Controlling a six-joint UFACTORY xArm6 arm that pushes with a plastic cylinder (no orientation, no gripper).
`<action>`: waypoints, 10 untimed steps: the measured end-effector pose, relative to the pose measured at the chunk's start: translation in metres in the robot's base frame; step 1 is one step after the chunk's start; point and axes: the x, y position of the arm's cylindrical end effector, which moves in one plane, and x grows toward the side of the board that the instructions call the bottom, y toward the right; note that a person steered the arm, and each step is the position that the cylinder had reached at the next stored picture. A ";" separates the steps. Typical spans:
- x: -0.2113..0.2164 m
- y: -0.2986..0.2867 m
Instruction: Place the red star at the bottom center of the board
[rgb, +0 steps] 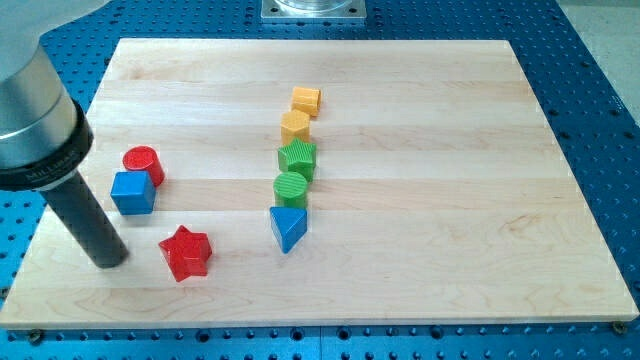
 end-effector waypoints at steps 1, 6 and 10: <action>0.000 0.042; 0.023 0.115; 0.033 0.150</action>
